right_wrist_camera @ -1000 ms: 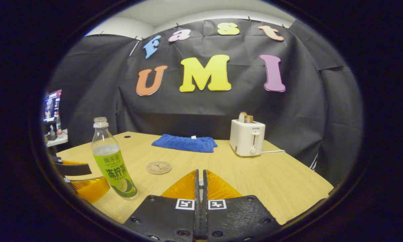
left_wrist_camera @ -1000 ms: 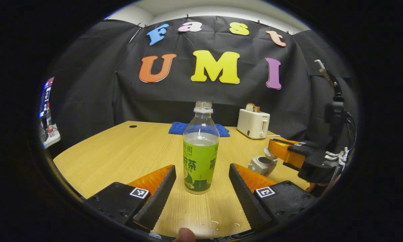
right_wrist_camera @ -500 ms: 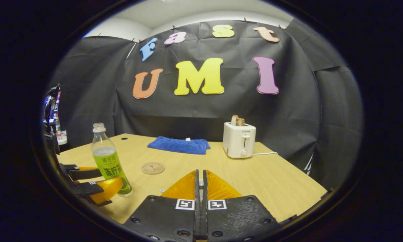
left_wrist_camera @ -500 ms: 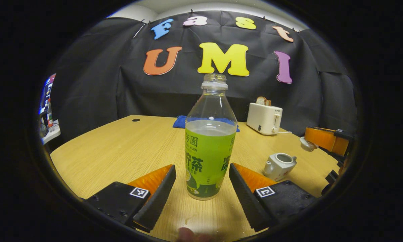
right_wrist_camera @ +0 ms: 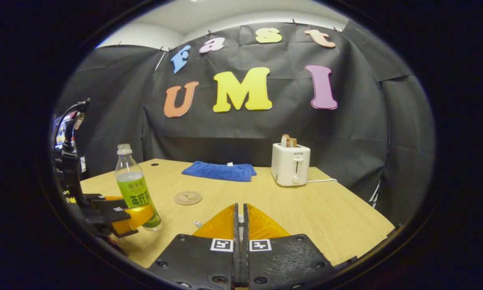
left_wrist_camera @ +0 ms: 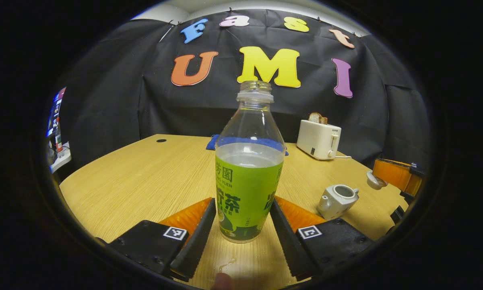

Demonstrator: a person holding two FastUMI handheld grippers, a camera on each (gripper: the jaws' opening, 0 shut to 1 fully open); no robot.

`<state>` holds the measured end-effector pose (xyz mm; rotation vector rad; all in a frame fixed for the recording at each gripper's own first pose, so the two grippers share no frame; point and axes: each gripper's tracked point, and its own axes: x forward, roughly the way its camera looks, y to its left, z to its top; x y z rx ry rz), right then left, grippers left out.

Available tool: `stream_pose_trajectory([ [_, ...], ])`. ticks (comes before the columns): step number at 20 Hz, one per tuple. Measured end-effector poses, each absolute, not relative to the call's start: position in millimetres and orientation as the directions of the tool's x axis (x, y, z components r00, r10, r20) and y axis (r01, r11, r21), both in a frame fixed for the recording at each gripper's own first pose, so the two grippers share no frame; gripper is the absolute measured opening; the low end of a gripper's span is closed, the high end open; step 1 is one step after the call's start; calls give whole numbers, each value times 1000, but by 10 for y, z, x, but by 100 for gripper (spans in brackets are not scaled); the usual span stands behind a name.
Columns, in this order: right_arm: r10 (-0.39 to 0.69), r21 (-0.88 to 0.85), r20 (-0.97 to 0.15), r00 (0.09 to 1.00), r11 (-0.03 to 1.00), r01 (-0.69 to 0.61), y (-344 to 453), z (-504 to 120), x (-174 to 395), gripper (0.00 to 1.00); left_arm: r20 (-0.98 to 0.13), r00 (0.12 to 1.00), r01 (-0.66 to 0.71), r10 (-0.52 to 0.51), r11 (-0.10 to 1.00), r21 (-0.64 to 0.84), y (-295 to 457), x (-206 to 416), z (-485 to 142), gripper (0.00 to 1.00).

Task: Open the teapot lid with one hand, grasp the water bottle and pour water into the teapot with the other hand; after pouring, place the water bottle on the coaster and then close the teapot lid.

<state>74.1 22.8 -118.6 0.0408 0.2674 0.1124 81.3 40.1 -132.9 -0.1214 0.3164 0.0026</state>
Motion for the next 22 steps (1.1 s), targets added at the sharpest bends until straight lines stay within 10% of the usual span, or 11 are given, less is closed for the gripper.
stream_pose_trajectory([
  [22, 126, 84, -262, 957, 991, -107, -236, -1211, 729, 0, -411, 888, 132, 208, 741, 659, 912, 582, -1018, 75],
])
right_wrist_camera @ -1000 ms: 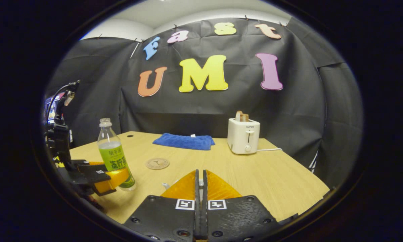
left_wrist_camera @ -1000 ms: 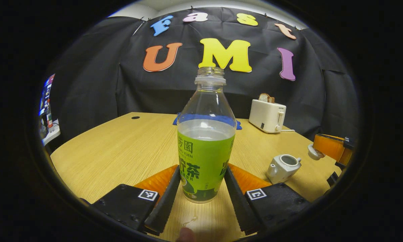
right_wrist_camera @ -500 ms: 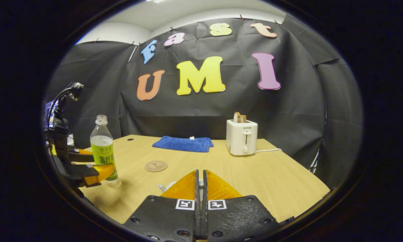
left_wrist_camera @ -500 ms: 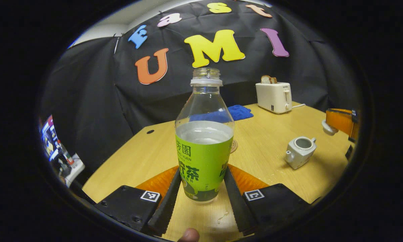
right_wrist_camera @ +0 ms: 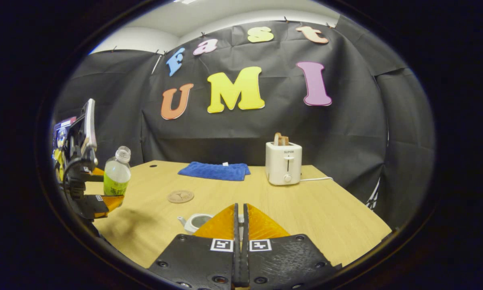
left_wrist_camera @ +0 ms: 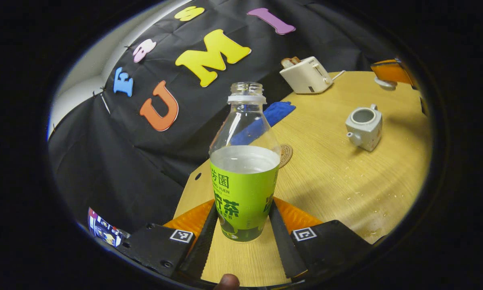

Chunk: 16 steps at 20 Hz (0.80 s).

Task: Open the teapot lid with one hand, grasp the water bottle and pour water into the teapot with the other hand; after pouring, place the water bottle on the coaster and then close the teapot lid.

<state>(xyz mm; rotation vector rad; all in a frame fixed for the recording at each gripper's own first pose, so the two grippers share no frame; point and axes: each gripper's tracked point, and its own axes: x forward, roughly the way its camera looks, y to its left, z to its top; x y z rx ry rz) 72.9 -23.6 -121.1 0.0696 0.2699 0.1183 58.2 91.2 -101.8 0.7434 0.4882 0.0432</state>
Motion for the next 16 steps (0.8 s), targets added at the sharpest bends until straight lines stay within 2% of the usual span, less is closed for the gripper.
stream_pose_trajectory([
  [3, 117, 87, -260, 959, 991, -98, -332, -1226, 714, 0, -410, 885, 196, 223, 620, 760, 886, 604, -985, 74],
  [10, 104, 107, -272, 957, 991, -78, -537, -1318, 671, 0, -390, 893, 295, 226, 362, 884, 613, 808, -891, 74],
  [16, 90, 123, -270, 959, 991, -58, -715, -1342, 656, 0, -374, 898, 347, 230, 149, 926, 403, 952, -824, 74],
])
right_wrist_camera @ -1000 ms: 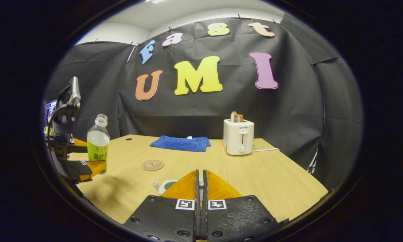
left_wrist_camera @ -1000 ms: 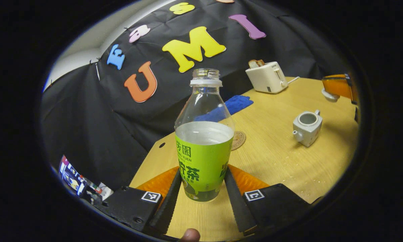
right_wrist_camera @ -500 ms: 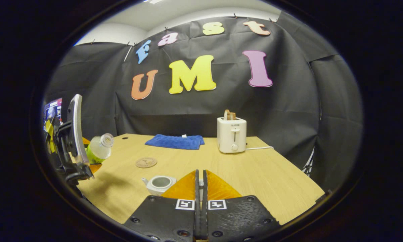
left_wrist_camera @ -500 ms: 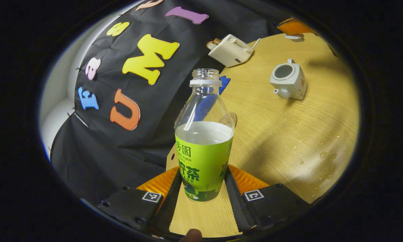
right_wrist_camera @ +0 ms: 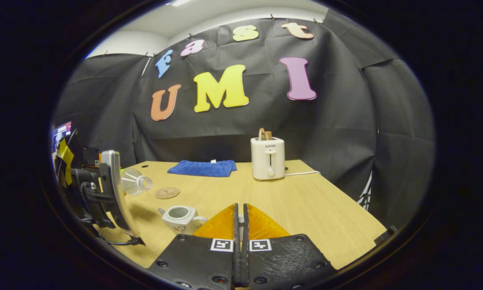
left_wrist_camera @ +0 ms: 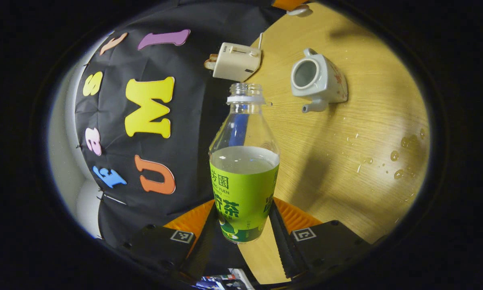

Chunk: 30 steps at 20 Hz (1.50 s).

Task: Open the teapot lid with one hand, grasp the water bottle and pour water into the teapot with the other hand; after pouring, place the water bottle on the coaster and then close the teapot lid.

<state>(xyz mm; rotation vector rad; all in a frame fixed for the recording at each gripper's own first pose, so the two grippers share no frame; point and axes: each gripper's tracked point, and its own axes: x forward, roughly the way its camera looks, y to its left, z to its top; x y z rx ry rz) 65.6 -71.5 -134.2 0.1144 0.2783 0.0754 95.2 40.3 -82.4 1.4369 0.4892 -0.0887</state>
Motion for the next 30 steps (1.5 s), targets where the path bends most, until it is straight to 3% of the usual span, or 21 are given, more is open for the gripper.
stream_pose_trajectory([
  [4, 89, 131, -268, 959, 990, -55, -796, -1374, 627, 0, -359, 903, 359, 236, 47, 932, 258, 1013, -808, 71],
  [7, 80, 135, -267, 960, 990, -45, -874, -1389, 613, 0, -306, 922, 330, 237, -66, 942, 184, 1143, -659, 74],
  [19, 71, 160, -263, 962, 987, -29, -1021, -1416, 560, 0, -219, 947, 292, 237, -344, 893, 30, 1278, -445, 76],
  [30, 82, 165, -260, 962, 986, -39, -989, -1405, 545, 0, -158, 966, 242, 206, -486, 840, -107, 1335, -309, 73],
])
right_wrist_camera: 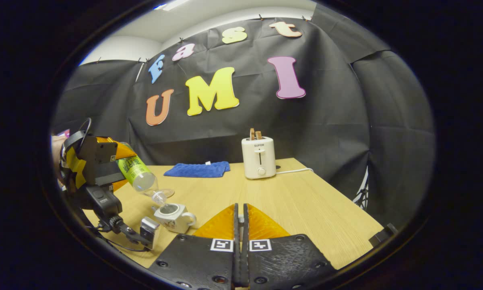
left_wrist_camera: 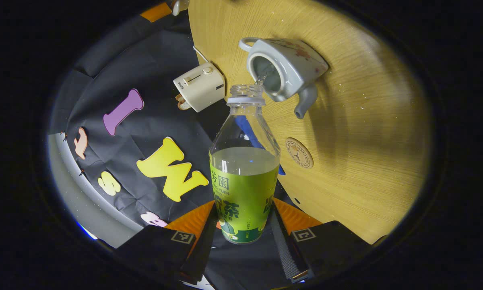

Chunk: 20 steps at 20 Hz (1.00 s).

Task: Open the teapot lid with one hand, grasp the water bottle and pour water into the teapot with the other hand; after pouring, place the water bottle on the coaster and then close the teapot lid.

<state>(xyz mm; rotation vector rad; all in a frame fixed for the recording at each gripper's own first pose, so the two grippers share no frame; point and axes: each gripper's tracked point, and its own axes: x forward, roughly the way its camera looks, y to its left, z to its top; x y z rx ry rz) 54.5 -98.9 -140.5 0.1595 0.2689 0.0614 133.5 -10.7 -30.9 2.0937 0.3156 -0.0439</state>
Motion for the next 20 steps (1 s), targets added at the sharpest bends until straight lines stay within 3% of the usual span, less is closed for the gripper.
stream_pose_trajectory([
  [16, 101, 170, -255, 962, 984, -59, -874, -1373, 550, 0, -122, 976, 196, 180, -484, 853, -127, 1406, -211, 73],
  [20, 98, 171, -246, 964, 984, -57, -876, -1333, 546, 0, -113, 980, 173, 163, -431, 886, -121, 1424, -191, 73],
])
